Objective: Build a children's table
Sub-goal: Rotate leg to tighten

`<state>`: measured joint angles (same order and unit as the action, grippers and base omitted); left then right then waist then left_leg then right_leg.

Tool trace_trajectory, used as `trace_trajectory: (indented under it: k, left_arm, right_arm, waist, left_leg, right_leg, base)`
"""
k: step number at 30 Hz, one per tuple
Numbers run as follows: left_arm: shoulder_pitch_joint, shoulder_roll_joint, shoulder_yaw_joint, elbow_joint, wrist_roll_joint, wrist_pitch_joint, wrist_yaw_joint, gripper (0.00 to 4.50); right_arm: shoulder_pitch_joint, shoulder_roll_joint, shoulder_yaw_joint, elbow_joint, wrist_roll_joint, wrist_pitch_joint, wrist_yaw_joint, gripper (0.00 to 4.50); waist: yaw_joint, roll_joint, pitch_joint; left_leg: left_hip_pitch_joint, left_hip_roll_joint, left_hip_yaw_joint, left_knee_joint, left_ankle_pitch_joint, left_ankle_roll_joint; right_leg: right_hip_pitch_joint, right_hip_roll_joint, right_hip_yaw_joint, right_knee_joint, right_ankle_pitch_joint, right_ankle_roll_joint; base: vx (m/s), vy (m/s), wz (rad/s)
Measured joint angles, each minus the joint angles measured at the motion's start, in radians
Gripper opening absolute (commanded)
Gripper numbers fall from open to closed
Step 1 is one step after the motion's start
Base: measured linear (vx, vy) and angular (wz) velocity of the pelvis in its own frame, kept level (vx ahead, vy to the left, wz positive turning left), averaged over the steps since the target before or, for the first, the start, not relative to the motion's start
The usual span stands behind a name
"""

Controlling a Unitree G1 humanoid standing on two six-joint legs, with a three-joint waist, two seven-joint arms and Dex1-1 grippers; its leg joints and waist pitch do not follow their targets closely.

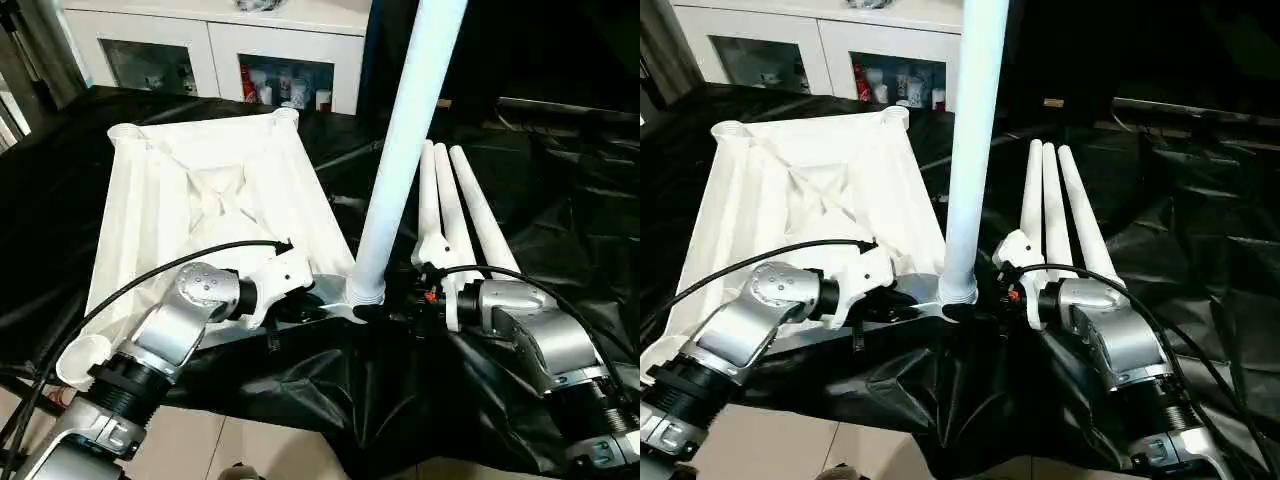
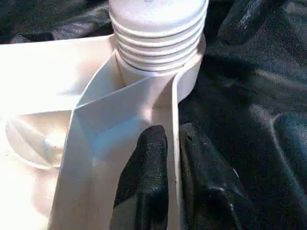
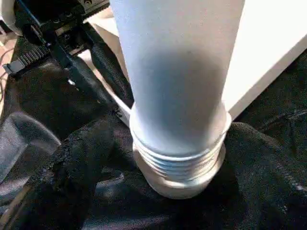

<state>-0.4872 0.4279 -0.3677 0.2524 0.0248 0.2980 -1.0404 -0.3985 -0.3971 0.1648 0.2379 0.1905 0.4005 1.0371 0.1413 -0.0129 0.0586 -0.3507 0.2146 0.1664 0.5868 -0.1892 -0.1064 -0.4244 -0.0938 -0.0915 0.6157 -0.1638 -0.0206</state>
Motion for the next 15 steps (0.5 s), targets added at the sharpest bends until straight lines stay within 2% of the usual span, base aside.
trace_trajectory:
  k: [12, 14, 15]
  left_arm:
    - [0.014, 0.026, 0.0, -0.013, -0.001, 0.01, -0.004, 0.6]
    - [0.015, 0.028, 0.0, -0.014, -0.001, 0.014, -0.004, 0.32]
    - [0.015, 0.029, 0.0, -0.014, -0.002, 0.017, -0.005, 0.32]
  right_arm:
    - [0.0, -0.002, 0.001, 0.0, 0.0, -0.001, -0.001, 4.16]
    - [0.0, -0.004, 0.001, 0.0, 0.0, -0.001, -0.001, 4.16]
    - [0.0, -0.005, 0.001, 0.0, 0.0, -0.002, -0.001, 4.16]
  waist:
    - [0.0, 0.0, 0.0]
    - [0.0, 0.0, 0.0]
    - [0.001, 0.0, 0.0]
  left_leg:
    - [0.0, 0.0, 0.0, 0.001, 0.0, 0.0]
    - [0.0, 0.0, 0.0, 0.001, 0.0, 0.0]
    - [0.0, 0.0, 0.0, 0.001, 0.0, 0.0]
  right_leg:
    - [0.001, 0.0, 0.0, 0.0, 0.001, 0.0]
    - [0.001, 0.0, 0.0, 0.0, 0.001, 0.0]
    - [0.001, 0.0, 0.0, 0.0, 0.001, 0.0]
  base:
    - [0.0, 0.0, 0.0]
    - [0.0, 0.0, 0.0]
    - [0.0, 0.0, 0.0]
